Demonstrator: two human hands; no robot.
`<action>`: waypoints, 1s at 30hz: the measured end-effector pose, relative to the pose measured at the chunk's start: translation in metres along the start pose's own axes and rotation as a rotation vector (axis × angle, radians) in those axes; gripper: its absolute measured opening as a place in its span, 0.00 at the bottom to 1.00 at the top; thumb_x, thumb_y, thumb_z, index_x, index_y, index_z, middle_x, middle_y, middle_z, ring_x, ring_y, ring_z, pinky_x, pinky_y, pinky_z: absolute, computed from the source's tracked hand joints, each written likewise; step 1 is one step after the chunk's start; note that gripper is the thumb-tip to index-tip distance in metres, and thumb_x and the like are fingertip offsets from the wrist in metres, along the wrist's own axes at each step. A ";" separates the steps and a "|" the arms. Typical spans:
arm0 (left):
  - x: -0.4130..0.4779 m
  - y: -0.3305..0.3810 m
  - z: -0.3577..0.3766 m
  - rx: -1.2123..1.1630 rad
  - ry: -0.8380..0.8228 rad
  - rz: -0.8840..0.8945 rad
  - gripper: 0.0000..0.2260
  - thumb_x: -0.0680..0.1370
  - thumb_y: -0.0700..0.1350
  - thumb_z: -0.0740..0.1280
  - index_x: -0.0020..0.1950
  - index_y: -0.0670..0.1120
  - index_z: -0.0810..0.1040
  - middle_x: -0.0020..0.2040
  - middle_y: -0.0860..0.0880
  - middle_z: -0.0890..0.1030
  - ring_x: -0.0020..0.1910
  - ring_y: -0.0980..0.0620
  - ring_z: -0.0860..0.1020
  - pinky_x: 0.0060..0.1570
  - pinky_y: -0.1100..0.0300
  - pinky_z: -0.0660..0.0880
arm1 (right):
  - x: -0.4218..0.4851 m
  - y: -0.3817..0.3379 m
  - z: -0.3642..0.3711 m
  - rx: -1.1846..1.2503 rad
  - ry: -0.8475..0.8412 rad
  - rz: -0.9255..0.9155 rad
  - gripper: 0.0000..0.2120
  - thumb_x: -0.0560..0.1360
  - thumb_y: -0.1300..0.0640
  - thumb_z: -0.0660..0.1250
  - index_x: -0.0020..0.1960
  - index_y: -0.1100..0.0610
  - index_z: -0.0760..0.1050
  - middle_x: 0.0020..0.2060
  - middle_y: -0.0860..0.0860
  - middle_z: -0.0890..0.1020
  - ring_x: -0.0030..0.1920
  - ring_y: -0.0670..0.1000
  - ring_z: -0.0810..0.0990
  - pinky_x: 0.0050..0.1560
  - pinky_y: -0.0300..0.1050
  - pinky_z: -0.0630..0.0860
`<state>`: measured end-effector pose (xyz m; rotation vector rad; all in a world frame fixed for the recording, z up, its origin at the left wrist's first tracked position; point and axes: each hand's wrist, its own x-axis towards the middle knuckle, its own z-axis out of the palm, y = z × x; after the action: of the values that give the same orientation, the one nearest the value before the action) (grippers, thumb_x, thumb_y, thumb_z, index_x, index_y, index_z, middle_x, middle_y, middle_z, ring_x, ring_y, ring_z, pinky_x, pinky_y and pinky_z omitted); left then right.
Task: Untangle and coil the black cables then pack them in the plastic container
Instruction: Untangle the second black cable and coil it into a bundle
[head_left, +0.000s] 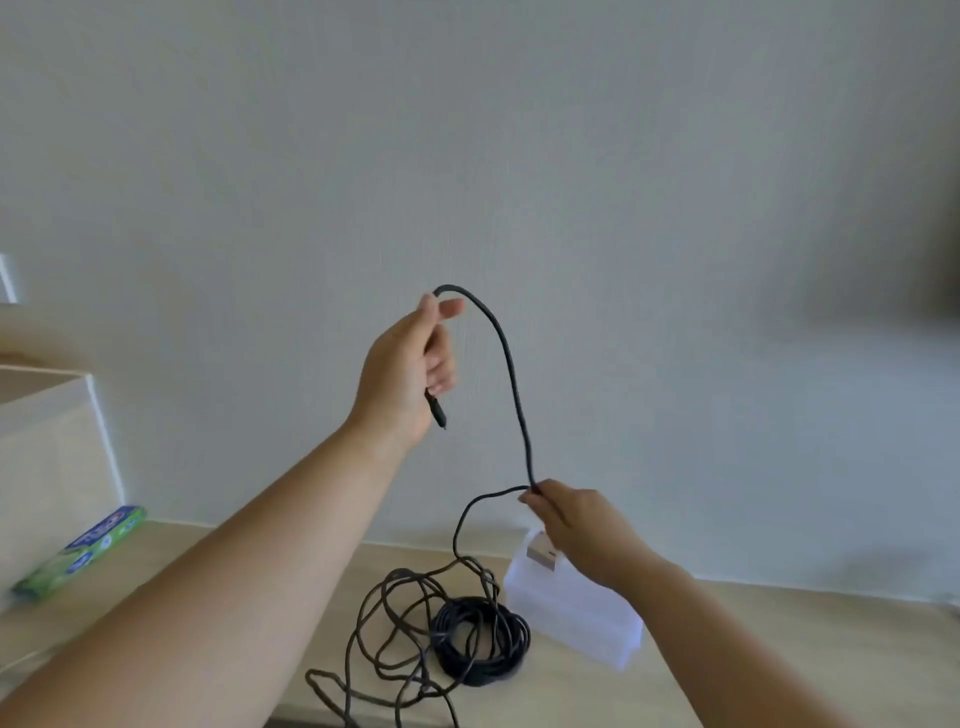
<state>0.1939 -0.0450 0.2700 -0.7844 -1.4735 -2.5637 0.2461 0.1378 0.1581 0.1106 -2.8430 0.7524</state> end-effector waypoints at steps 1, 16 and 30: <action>-0.004 -0.009 0.001 0.127 -0.051 0.025 0.14 0.83 0.46 0.53 0.48 0.44 0.76 0.22 0.56 0.63 0.20 0.59 0.58 0.22 0.67 0.56 | -0.005 -0.009 0.005 -0.131 -0.068 -0.037 0.15 0.81 0.46 0.55 0.59 0.53 0.73 0.45 0.52 0.81 0.46 0.54 0.79 0.44 0.46 0.73; -0.069 -0.060 -0.034 0.629 -0.576 -0.322 0.22 0.81 0.55 0.56 0.35 0.40 0.71 0.21 0.54 0.62 0.21 0.55 0.58 0.26 0.62 0.57 | -0.020 -0.027 -0.025 0.265 0.308 -0.456 0.11 0.62 0.43 0.76 0.36 0.48 0.78 0.24 0.45 0.71 0.27 0.46 0.68 0.29 0.35 0.63; -0.044 -0.055 -0.052 -0.917 -0.687 -0.609 0.16 0.82 0.47 0.56 0.36 0.43 0.69 0.25 0.46 0.65 0.19 0.53 0.57 0.22 0.61 0.53 | 0.008 0.029 0.034 0.969 0.080 0.064 0.03 0.75 0.55 0.67 0.45 0.52 0.79 0.43 0.44 0.83 0.48 0.44 0.79 0.56 0.41 0.73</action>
<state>0.1941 -0.0666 0.1846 -1.6432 -0.5210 -3.7372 0.2289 0.1461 0.1168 0.1179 -2.1538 2.0017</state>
